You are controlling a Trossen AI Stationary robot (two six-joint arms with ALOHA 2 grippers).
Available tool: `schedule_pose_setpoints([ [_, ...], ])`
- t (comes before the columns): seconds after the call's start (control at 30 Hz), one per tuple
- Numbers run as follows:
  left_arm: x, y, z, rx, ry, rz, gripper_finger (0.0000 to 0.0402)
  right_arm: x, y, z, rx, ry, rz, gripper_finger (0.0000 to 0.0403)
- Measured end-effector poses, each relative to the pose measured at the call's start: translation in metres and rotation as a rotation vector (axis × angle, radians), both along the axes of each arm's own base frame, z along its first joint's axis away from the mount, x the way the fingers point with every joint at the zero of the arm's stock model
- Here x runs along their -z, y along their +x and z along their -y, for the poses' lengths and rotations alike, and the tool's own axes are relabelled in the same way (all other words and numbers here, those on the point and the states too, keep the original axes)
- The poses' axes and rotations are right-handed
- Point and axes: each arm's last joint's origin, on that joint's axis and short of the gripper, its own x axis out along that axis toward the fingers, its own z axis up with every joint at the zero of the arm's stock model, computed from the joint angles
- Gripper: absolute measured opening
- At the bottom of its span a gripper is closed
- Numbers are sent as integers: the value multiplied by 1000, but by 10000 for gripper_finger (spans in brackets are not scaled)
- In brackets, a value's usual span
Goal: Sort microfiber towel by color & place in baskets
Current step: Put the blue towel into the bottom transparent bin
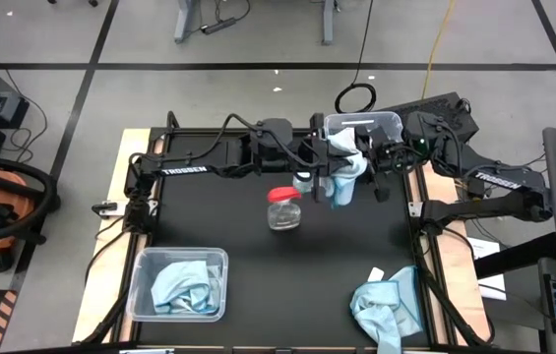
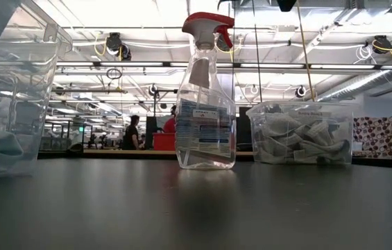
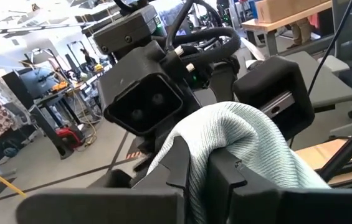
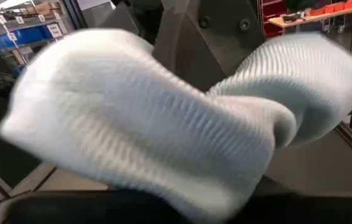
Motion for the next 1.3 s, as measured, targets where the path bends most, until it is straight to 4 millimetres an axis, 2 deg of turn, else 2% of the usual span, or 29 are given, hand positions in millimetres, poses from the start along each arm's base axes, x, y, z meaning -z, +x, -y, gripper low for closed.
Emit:
schedule_pose_setpoints([
  [0.1, 1, 0, 1, 2, -1, -13, 27, -2, -5, -1, 1, -24, 13, 15],
  [0.3, 3, -1, 2, 5, -8, -38, 46, -4, -11, -3, 33, -26, 18, 20],
  [0.6, -2, -8, 2, -23, -69, -61, 140, -5, -11, -5, 20, -21, 24, 12],
  [0.77, -16, -29, 2, -50, -129, -94, 197, -10, -15, -11, -4, -50, 56, 10],
  [0.9, -23, -41, 2, -55, -216, -119, 229, -15, -20, -13, -9, -79, 98, 10],
  [1.07, -24, -43, 4, 4, -335, -134, 242, -18, -21, -13, -10, -119, 140, 10],
  [1.3, -11, -32, 7, 60, -440, -179, 243, -24, -21, -13, 2, -158, 203, 9],
])
